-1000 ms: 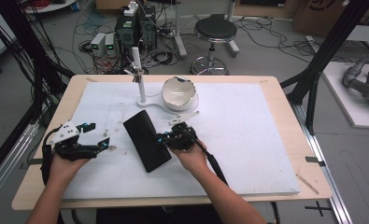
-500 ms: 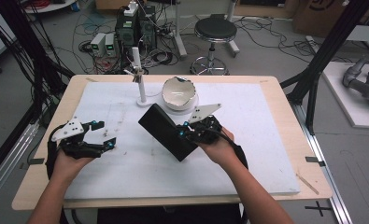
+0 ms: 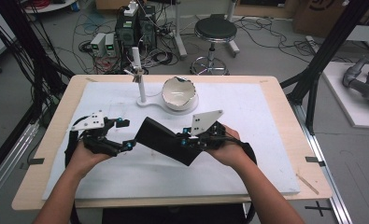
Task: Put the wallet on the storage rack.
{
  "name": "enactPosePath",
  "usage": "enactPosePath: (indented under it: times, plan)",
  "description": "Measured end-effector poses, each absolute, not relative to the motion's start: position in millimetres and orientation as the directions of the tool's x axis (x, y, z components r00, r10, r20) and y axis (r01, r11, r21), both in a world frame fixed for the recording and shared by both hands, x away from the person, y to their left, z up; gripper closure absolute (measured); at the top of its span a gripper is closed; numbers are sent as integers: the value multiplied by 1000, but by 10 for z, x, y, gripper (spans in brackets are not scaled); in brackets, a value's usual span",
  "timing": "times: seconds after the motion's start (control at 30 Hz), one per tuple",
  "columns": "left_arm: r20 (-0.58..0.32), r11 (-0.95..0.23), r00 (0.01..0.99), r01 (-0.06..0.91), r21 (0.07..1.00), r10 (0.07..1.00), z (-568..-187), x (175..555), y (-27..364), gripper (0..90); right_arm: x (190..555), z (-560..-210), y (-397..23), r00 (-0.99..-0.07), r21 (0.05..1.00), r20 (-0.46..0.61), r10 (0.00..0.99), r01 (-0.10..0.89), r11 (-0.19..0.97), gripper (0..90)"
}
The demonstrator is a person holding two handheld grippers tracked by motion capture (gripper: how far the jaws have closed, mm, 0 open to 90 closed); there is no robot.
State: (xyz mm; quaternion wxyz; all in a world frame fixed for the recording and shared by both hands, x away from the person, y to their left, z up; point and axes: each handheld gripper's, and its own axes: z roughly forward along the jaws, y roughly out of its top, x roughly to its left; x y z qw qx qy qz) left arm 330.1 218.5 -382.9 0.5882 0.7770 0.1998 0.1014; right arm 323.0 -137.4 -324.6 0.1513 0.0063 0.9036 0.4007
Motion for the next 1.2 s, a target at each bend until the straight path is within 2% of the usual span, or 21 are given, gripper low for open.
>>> enactPosePath:
  times: [0.17,0.23,0.27,0.33,0.37,0.43,0.53,0.57,0.6,0.67,0.7,0.73,0.83,0.87,1.2]
  plan:
    - [-114,-263,938,206,943,327,-3869,3394,1906,168,3194,-3264,-1354,-960,723,-266,88,-138,677,855]
    - [-124,-275,954,201,940,272,-3900,3436,1810,199,3183,-3281,-1343,-963,722,-260,74,-144,676,855]
    - [-134,-278,963,198,940,232,-3917,3451,1768,250,3183,-3289,-1338,-964,720,-257,64,-147,678,855]
    - [-124,-315,973,183,931,197,-3932,3446,1714,528,3193,-3329,-1351,-965,713,-254,69,-138,688,853]
    - [-124,-329,976,179,927,180,-3934,3440,1716,528,3193,-3329,-1351,-965,713,-254,69,-138,688,853]
    - [-119,-336,981,166,927,156,-3918,3410,1719,736,3235,-3386,-1434,-967,732,-235,99,-109,672,842]
    - [-74,-378,984,130,916,161,-3848,3354,1679,749,3249,-3423,-1482,-968,757,-214,131,-80,649,798]
    - [-61,-392,984,123,912,167,-3824,3338,1667,752,3250,-3432,-1495,-967,764,-212,145,-71,641,749]
    - [-43,-404,983,113,908,178,-3803,3325,1663,753,3256,-3444,-1558,-960,794,-191,206,-28,607,609]
    - [-51,-393,979,127,911,199,-3766,3312,1684,753,3253,-3441,-1605,-953,807,-188,238,-12,590,575]
    - [-46,-392,977,127,911,208,-3735,3311,1710,753,3240,-3433,-1721,-935,832,-200,294,-4,555,493]
    - [-37,-388,974,124,913,224,-3699,3306,1734,753,3240,-3433,-1721,-935,832,-200,294,-4,555,493]
    - [-26,-371,963,128,920,268,-3574,3321,1806,753,3214,-3444,-1927,-907,854,-178,382,51,518,414]
    - [-18,-370,960,124,921,278,-3530,3336,1828,752,3199,-3468,-2072,-883,865,-165,439,84,495,391]
    - [-4,-392,934,153,907,357,-3165,3567,1858,751,3161,-3712,-2567,-782,897,-44,622,244,369,294]
